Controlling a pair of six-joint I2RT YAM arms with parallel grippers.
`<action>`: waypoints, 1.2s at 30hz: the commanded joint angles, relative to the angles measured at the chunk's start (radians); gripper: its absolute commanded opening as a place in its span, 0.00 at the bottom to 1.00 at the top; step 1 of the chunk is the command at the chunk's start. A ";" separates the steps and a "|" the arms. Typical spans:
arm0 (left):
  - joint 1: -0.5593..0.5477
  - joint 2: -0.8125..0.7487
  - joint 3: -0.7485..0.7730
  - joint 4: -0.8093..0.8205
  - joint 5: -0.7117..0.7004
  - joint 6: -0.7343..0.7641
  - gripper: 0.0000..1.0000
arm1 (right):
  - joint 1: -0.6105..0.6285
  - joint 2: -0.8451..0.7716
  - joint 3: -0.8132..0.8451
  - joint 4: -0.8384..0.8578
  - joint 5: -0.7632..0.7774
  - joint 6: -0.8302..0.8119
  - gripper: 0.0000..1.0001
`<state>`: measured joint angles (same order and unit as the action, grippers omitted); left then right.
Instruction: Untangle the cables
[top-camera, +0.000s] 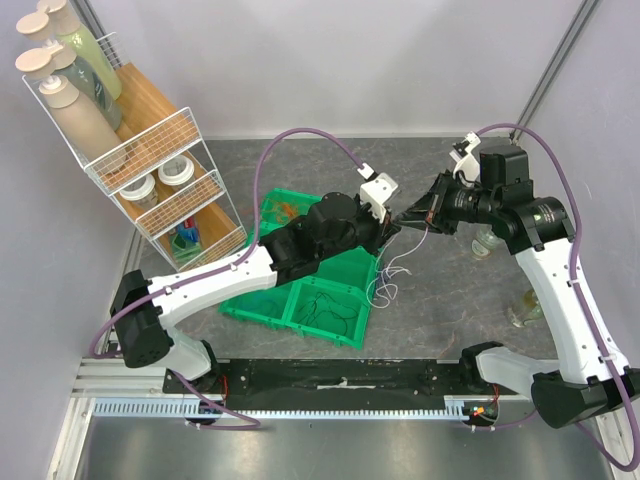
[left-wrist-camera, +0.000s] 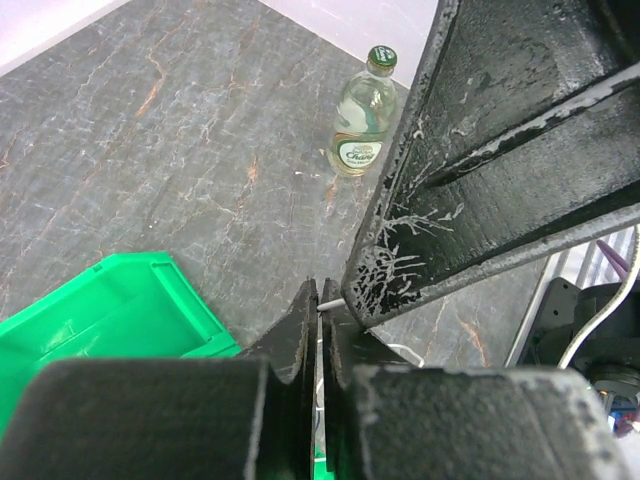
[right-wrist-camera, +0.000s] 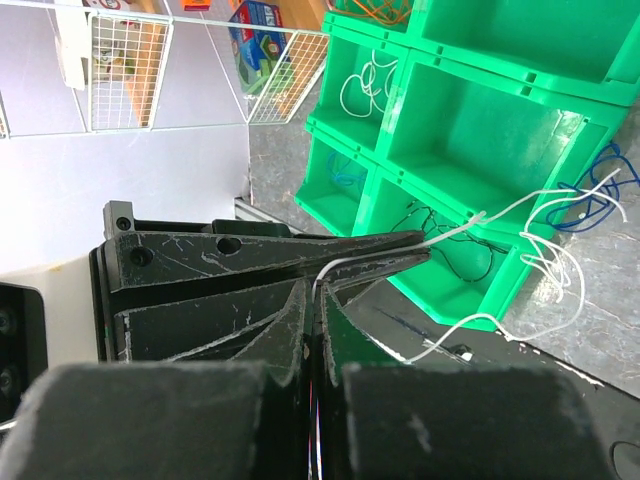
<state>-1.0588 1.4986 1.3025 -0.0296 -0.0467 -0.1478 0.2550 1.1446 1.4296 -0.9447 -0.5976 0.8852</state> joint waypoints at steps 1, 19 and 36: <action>0.029 -0.024 -0.002 0.111 -0.008 0.028 0.02 | 0.006 -0.017 0.032 -0.020 -0.085 -0.028 0.03; 0.034 -0.225 -0.127 0.119 0.188 -0.133 0.02 | -0.095 0.072 0.085 -0.284 0.424 -0.198 0.86; 0.034 -0.207 -0.074 0.105 0.314 -0.219 0.02 | -0.048 0.106 -0.584 0.184 -0.041 -0.118 0.85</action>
<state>-1.0252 1.2667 1.1770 0.0505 0.2203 -0.3294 0.1909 1.2930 0.8837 -0.8585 -0.5568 0.7284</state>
